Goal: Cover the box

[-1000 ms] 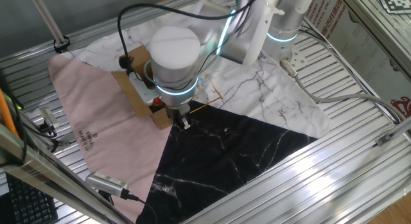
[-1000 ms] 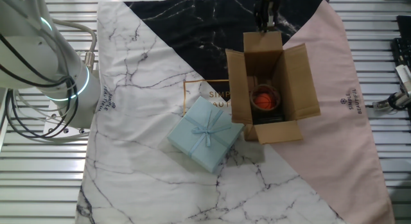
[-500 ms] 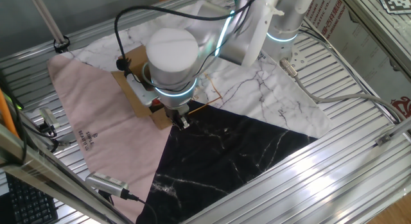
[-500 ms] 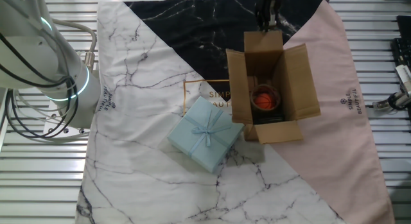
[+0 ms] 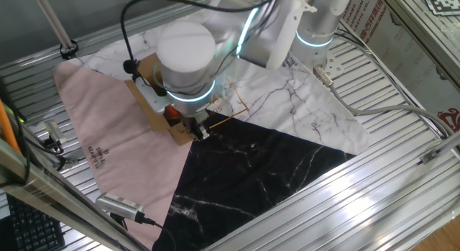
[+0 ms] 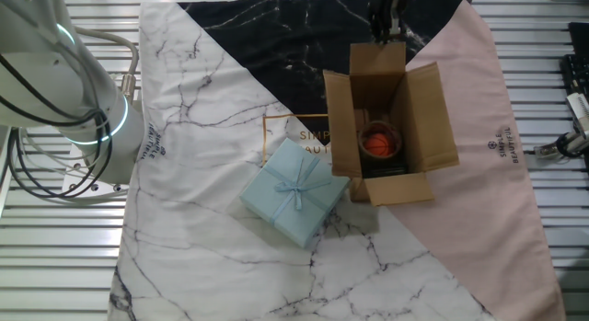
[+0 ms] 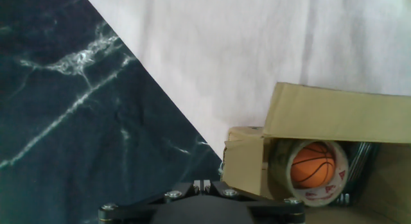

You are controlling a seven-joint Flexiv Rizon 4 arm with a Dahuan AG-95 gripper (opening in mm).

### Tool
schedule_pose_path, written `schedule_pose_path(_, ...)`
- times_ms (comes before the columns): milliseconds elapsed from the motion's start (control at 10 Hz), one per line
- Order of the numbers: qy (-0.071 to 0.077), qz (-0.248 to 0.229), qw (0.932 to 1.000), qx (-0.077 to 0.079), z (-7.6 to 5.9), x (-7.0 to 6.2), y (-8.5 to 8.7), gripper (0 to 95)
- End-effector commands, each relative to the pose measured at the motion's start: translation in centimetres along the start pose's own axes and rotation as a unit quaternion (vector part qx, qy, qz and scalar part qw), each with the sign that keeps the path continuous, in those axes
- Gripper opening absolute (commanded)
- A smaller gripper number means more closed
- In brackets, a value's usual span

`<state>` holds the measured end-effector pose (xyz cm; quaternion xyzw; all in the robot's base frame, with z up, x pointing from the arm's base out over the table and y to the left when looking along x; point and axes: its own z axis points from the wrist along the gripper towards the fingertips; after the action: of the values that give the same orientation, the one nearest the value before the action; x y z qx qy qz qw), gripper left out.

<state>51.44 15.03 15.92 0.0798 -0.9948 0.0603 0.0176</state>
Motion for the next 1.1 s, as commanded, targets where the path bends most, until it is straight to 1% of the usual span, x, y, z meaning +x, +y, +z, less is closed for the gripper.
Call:
schedule_pose_path(100,-0.001,-0.003,1.0,-0.002,-0.2,0.1,-0.4,0.0)
schedule_pose_path(500,-0.004,-0.009,0.9999,-0.011,-0.7,0.5,-1.6,0.0)
schedule_pose_path(600,-0.004,-0.011,0.9999,-0.012,-0.7,0.6,-1.8,0.0)
schedule_pose_path(700,-0.004,-0.013,0.9998,-0.016,-0.9,0.8,-2.3,0.0)
schedule_pose_path(1100,-0.005,-0.019,0.9995,-0.025,-1.5,1.3,-3.7,0.0)
